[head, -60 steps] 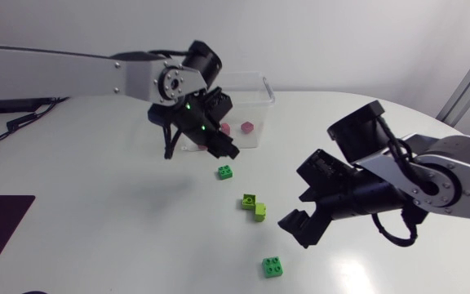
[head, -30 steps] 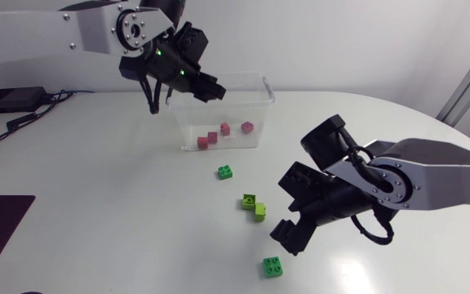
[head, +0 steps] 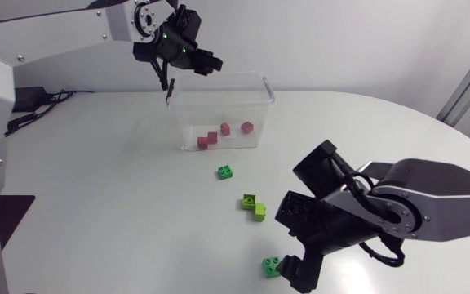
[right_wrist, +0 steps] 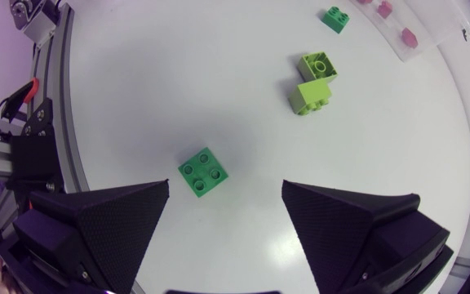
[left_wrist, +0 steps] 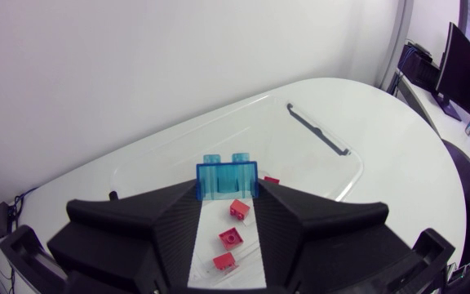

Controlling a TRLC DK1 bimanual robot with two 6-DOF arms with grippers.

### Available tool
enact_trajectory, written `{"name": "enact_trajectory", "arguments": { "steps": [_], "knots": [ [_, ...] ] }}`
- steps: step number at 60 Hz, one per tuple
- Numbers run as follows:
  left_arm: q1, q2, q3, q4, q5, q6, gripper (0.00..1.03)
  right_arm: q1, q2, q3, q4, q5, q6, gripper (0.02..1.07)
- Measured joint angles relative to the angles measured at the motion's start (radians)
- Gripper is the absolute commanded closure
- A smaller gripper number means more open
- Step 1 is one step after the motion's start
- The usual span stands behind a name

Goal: Place the duplo bricks in the container

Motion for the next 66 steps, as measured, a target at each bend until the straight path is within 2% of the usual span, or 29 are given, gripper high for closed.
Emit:
{"name": "enact_trajectory", "arguments": {
  "steps": [22,31,37,39,43,51,58,60,65,66],
  "knots": [
    [0.027,0.103,0.058,0.013,-0.020,-0.011,0.80,0.064,0.116,0.006,-0.017,0.008,-0.120,0.07],
    [0.033,0.140,0.095,0.016,-0.031,-0.023,0.77,0.081,0.167,0.035,-0.017,0.011,-0.143,0.11],
    [0.036,0.166,0.121,0.016,-0.042,-0.026,0.55,0.087,0.190,0.051,-0.017,0.013,-0.157,0.12],
    [0.037,0.174,0.128,0.016,-0.045,-0.027,0.41,0.088,0.199,0.056,-0.017,0.014,-0.163,0.13],
    [0.037,0.181,0.133,0.016,-0.049,-0.027,0.29,0.090,0.222,0.063,-0.016,0.015,-0.169,0.14],
    [0.039,0.182,0.135,0.016,-0.049,-0.027,0.18,0.093,0.258,0.064,-0.016,0.019,-0.188,0.17],
    [0.039,0.182,0.139,0.016,-0.049,-0.027,0.15,0.098,0.277,0.067,-0.012,0.034,-0.195,0.40],
    [0.039,0.182,0.140,0.016,-0.049,-0.027,0.15,0.099,0.279,0.068,-0.011,0.034,-0.195,0.48],
    [0.041,0.182,0.142,0.016,-0.049,-0.027,0.14,0.100,0.279,0.068,-0.011,0.036,-0.195,0.76],
    [0.042,0.182,0.142,0.016,-0.049,-0.027,0.14,0.100,0.279,0.068,-0.011,0.037,-0.195,0.76]
  ]
}}
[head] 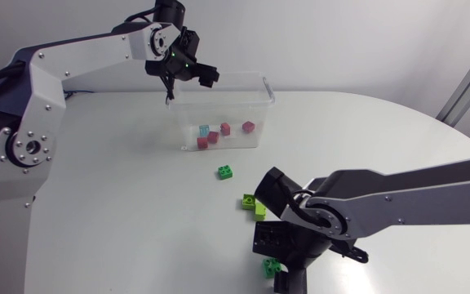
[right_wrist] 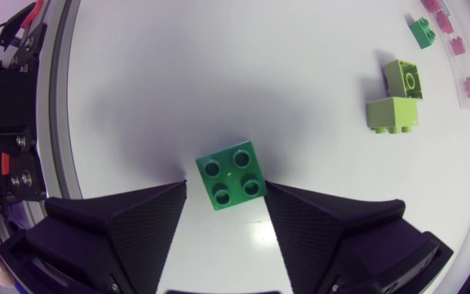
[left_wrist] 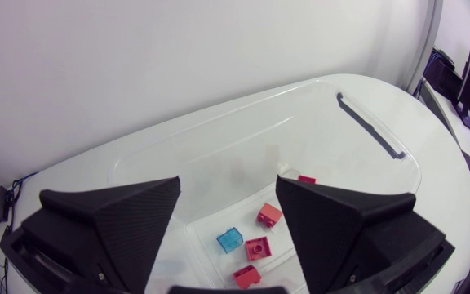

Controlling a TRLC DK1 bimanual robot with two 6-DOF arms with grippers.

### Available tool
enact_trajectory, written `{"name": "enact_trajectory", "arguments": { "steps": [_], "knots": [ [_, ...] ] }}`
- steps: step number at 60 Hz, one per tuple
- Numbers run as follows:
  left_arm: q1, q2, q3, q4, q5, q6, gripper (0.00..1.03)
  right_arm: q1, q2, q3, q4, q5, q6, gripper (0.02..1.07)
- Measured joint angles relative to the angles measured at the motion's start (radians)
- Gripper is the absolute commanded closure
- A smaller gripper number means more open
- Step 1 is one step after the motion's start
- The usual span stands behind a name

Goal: Place the duplo bricks in the container

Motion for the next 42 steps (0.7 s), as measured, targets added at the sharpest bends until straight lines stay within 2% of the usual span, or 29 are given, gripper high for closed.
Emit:
{"name": "enact_trajectory", "arguments": {
  "steps": [8,15,30,42],
  "knots": [
    [0.007,-0.010,-0.006,0.000,0.000,-0.007,0.14,0.000,-0.021,0.000,-0.003,0.000,0.001,0.77],
    [0.010,-0.080,-0.073,-0.001,0.000,-0.007,0.14,0.000,-0.085,0.000,-0.013,0.000,0.002,0.77],
    [-0.014,-0.349,-0.313,0.041,0.000,-0.002,0.14,-0.040,-0.212,0.006,-0.048,0.000,0.008,0.77],
    [-0.076,-0.504,-0.525,0.060,0.008,0.029,0.14,-0.176,-0.227,0.111,-0.059,0.000,0.010,0.77]
  ]
}}
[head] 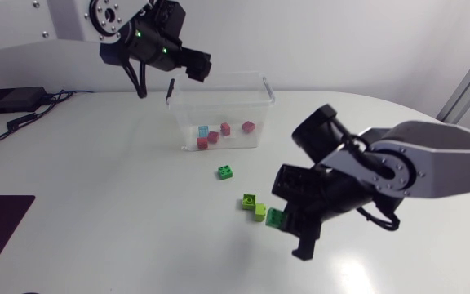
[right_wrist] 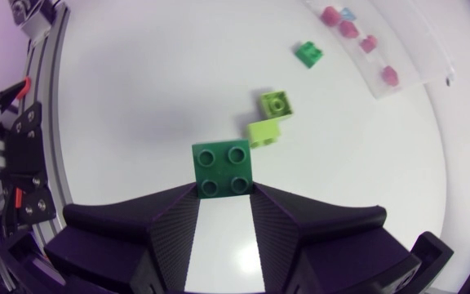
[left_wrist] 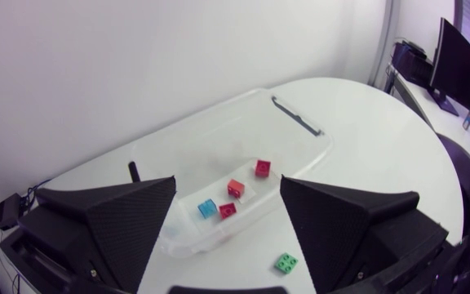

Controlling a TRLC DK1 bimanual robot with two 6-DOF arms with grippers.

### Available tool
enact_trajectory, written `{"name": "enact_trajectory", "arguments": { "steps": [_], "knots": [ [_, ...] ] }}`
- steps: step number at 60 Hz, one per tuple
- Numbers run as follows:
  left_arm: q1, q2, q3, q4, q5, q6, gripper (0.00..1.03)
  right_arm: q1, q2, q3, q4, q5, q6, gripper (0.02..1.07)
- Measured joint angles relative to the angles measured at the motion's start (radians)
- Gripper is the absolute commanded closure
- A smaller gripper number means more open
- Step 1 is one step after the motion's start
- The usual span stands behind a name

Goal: Place the duplo bricks in the container

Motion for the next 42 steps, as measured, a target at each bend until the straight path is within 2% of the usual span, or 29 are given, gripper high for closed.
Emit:
{"name": "enact_trajectory", "arguments": {
  "steps": [17,42],
  "knots": [
    [-0.056,-0.037,-0.246,0.019,0.015,0.056,0.14,-0.138,0.046,0.235,0.001,-0.003,0.048,0.77],
    [-0.127,-0.008,-0.378,0.106,0.056,0.132,0.14,-0.226,0.236,0.486,0.013,-0.023,0.128,0.76]
  ]
}}
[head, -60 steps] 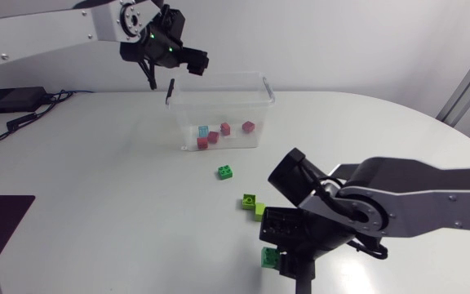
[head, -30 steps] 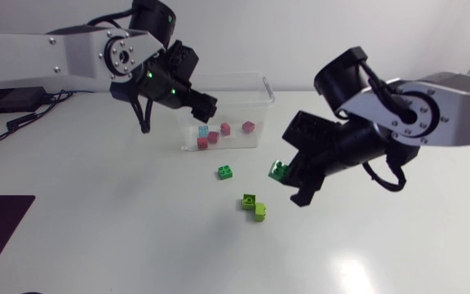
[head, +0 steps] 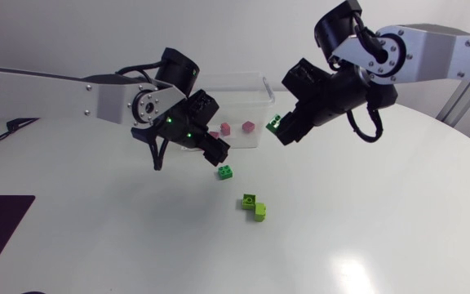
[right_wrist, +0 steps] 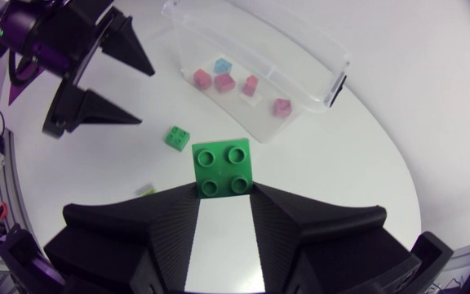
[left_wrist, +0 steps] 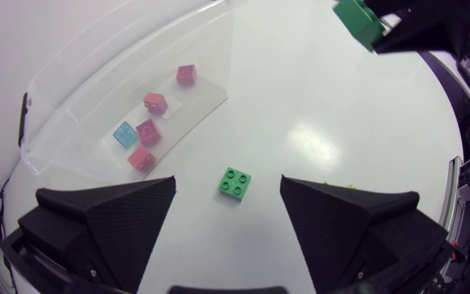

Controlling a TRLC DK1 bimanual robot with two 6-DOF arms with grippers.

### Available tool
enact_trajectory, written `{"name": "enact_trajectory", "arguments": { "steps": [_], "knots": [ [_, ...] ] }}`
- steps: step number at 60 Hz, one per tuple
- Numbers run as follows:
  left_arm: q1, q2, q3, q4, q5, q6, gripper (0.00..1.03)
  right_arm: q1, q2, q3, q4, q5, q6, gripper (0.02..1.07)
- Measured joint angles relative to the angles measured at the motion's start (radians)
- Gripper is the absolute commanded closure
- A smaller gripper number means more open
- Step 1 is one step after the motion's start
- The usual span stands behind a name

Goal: Place the duplo bricks in the container

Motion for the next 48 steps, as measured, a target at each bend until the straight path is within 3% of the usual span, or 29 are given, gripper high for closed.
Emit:
{"name": "enact_trajectory", "arguments": {
  "steps": [48],
  "knots": [
    [-0.007,0.237,-0.015,0.097,0.085,0.143,0.14,-0.024,0.300,0.441,-0.009,-0.018,0.097,0.76]
  ]
}}
